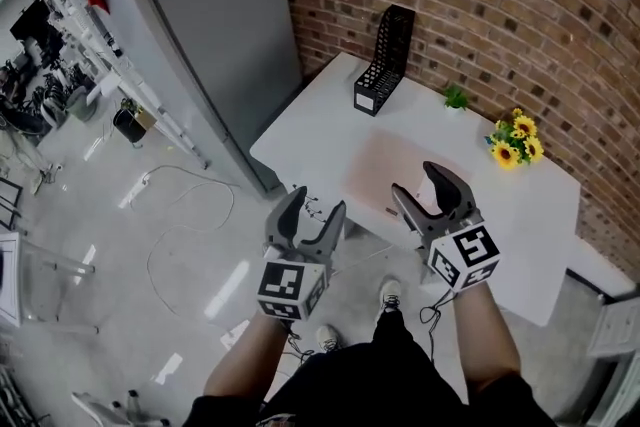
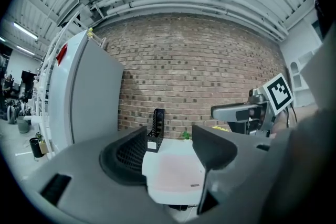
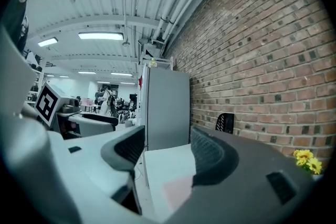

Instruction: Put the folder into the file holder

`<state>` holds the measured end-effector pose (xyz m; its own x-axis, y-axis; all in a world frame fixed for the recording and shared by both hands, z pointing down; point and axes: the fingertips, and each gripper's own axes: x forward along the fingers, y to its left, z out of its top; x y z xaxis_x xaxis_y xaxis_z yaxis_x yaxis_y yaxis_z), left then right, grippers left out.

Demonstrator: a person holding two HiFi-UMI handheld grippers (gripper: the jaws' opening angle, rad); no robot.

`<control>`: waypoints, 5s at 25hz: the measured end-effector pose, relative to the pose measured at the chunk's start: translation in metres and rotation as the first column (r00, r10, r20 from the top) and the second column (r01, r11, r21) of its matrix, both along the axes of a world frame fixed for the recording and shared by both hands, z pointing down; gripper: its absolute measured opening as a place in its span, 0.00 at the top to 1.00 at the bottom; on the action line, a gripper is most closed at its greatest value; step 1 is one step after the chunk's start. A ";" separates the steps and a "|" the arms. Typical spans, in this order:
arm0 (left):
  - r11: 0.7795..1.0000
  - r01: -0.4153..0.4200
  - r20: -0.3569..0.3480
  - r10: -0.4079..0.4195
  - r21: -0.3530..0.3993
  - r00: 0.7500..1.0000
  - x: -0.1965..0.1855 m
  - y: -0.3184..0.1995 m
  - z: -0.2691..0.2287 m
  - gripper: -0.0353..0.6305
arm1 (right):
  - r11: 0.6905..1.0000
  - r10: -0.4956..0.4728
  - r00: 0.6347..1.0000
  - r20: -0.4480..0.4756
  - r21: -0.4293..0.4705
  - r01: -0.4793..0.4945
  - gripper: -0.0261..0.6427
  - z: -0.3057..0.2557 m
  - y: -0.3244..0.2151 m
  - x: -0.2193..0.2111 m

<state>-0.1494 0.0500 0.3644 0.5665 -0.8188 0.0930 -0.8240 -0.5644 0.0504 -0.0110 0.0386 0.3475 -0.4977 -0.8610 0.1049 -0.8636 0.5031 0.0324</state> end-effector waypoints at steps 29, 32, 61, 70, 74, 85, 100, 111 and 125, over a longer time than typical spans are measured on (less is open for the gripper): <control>0.951 0.265 -0.007 -0.269 -0.160 0.963 0.062 -0.117 0.058 0.56 | 0.962 -0.248 0.969 0.002 -0.116 0.246 0.52 0.050 -0.169 0.069; 0.938 0.288 -0.010 -0.296 -0.194 0.955 0.069 -0.119 0.071 0.56 | 0.953 -0.275 0.961 0.006 -0.133 0.274 0.51 0.061 -0.175 0.074; 0.754 0.365 -0.001 -0.436 -0.546 0.900 0.055 -0.139 0.221 0.50 | 0.804 -0.420 0.907 0.015 -0.458 0.379 0.45 0.190 -0.232 0.053; 0.660 0.337 0.008 -0.448 -0.672 0.894 0.053 -0.143 0.278 0.48 | 0.693 -0.462 0.887 0.013 -0.619 0.370 0.39 0.259 -0.259 0.034; 0.623 0.329 0.013 -0.455 -0.710 0.891 0.052 -0.144 0.296 0.48 | 0.656 -0.461 0.887 0.009 -0.670 0.348 0.37 0.286 -0.269 0.032; 0.570 0.300 0.022 -0.443 -0.765 0.896 0.048 -0.149 0.323 0.48 | 0.567 -0.482 0.876 0.017 -0.756 0.327 0.34 0.329 -0.280 0.027; 0.506 0.238 -0.076 -0.524 -0.829 0.848 0.057 -0.148 0.334 0.48 | 0.499 -0.548 0.836 -0.030 -0.814 0.298 0.35 0.352 -0.273 0.021; 0.554 0.274 -0.063 -0.513 -0.786 0.856 0.053 -0.158 0.313 0.48 | 0.592 -0.526 0.850 -0.039 -0.734 0.333 0.39 0.325 -0.277 0.021; 0.778 0.372 -0.080 -0.472 -0.506 0.878 0.046 -0.192 0.184 0.49 | 0.824 -0.439 0.898 -0.015 -0.405 0.396 0.39 0.176 -0.295 0.030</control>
